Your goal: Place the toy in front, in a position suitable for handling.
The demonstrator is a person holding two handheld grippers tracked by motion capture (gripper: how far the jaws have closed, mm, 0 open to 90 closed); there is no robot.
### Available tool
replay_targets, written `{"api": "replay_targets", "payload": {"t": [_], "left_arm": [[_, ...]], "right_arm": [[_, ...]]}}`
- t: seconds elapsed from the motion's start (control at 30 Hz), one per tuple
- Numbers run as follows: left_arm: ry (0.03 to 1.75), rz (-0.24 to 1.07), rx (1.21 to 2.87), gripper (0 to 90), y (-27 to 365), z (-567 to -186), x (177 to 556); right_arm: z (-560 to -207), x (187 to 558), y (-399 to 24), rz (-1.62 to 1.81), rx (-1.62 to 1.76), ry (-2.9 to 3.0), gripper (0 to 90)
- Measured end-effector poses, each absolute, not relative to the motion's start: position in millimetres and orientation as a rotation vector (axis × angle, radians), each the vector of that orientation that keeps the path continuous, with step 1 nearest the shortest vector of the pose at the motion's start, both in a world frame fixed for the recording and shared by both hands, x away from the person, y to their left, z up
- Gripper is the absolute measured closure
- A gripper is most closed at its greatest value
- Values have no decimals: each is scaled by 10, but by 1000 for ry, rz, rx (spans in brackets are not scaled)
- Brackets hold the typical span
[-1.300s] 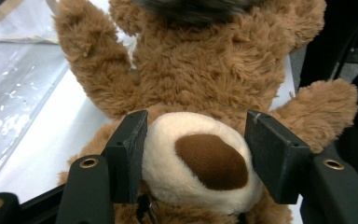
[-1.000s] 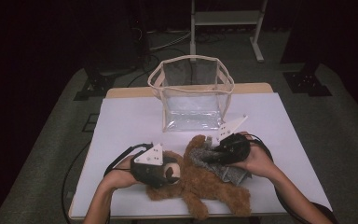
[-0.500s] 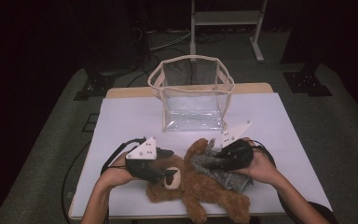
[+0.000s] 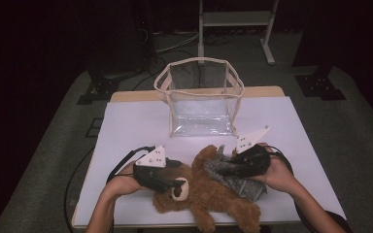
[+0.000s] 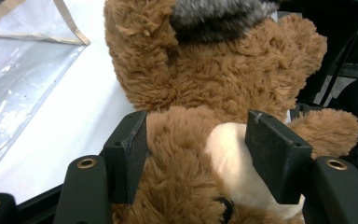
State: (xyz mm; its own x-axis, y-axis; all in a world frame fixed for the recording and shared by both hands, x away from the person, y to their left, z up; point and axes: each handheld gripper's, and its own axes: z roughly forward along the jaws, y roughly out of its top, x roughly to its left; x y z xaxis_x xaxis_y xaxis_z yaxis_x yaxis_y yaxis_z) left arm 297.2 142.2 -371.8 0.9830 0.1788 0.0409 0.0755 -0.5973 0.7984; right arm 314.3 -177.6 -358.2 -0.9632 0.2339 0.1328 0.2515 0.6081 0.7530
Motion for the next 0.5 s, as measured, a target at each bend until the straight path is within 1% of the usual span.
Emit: {"api": "replay_targets", "payload": {"t": [0.1, 0.2, 0.33, 0.5], "left_arm": [[168, 140, 2219, 392, 1405, -3734, 2971], [158, 147, 2231, 391, 1390, -3726, 2962], [146, 150, 2244, 391, 1377, -3720, 2941], [134, 147, 2249, 392, 1374, -3723, 2927]], "right_arm": [[-3566, 3164, -1847, -1321, -465, -2797, 751], [-3538, 3210, -1832, -1321, -474, -2802, 750], [-3501, 3314, -1668, -1307, -456, -2809, 750], [-3539, 3423, -1408, -1253, -428, -2820, 747]]}}
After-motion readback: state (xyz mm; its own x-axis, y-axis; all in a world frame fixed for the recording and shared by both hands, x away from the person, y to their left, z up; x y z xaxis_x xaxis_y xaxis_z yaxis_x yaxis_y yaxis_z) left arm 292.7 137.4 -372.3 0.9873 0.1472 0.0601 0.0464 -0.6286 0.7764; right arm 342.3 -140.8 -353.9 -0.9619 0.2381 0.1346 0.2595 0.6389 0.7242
